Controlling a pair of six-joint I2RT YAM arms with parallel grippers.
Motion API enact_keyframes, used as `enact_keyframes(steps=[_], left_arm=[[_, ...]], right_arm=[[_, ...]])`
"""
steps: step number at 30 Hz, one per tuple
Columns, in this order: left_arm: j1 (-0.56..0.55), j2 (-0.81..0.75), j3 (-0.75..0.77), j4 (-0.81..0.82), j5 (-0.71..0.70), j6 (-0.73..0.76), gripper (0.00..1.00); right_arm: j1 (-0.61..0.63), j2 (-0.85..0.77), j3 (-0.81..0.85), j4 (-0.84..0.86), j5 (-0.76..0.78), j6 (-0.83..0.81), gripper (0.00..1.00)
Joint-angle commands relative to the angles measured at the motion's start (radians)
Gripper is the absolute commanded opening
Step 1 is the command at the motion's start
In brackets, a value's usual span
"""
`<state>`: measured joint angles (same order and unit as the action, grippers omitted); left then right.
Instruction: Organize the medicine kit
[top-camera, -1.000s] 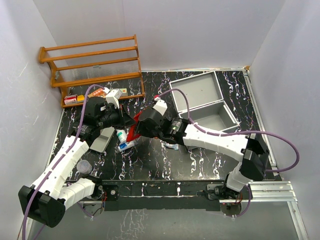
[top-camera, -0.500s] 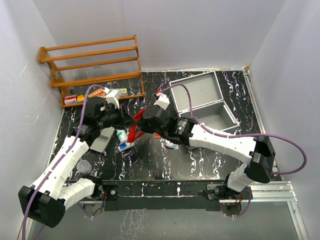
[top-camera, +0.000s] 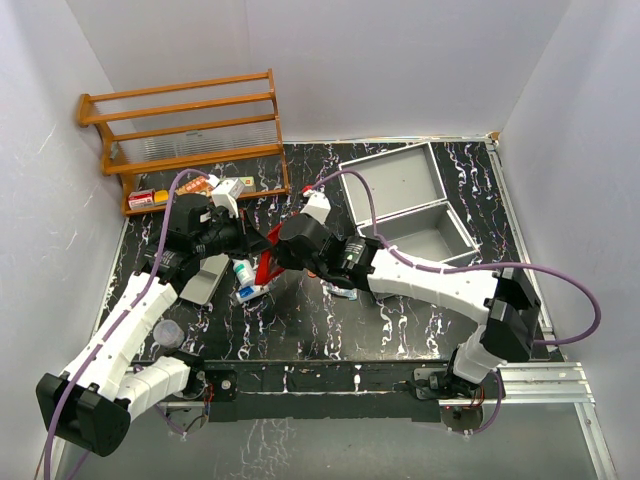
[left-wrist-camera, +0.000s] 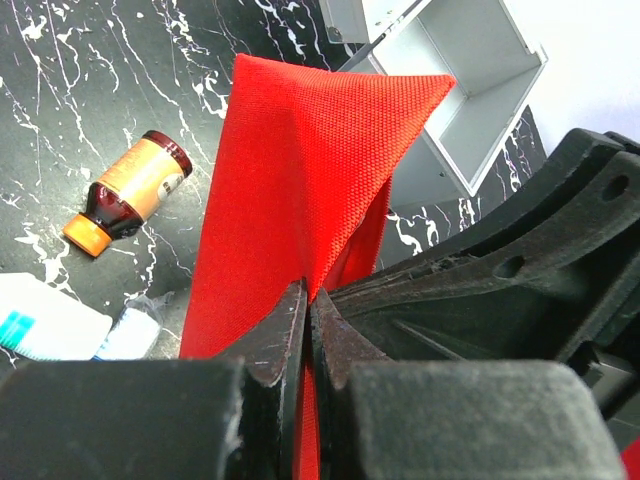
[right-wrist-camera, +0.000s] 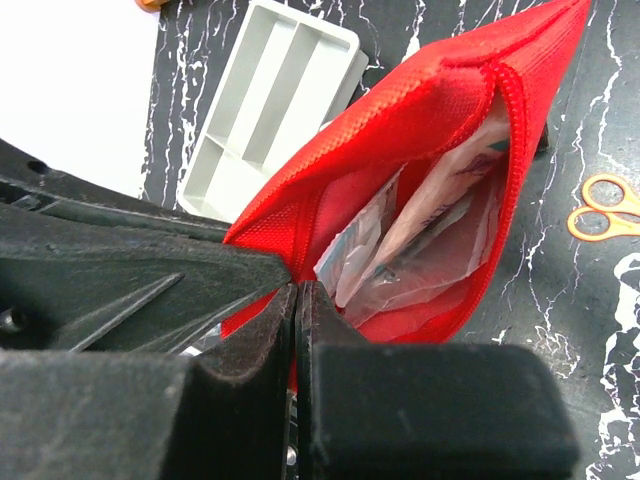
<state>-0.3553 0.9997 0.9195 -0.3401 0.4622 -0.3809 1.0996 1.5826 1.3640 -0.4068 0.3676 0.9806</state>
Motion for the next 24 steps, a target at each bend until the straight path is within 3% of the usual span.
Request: enact_keyframes(steps=[1, 11, 24], left_arm=[[-0.003, -0.036, -0.002, 0.019, 0.053, 0.009, 0.00], [-0.002, -0.041, -0.002, 0.009, 0.045, 0.012, 0.00], [-0.002, -0.039, 0.003, 0.004, -0.024, 0.027, 0.00]], right_arm=[[-0.005, 0.013, 0.000, 0.074, 0.074, 0.002, 0.00], [-0.023, 0.044, -0.005, 0.003, 0.220, 0.147, 0.00], [-0.036, -0.008, 0.010, -0.105, 0.179, 0.155, 0.04]])
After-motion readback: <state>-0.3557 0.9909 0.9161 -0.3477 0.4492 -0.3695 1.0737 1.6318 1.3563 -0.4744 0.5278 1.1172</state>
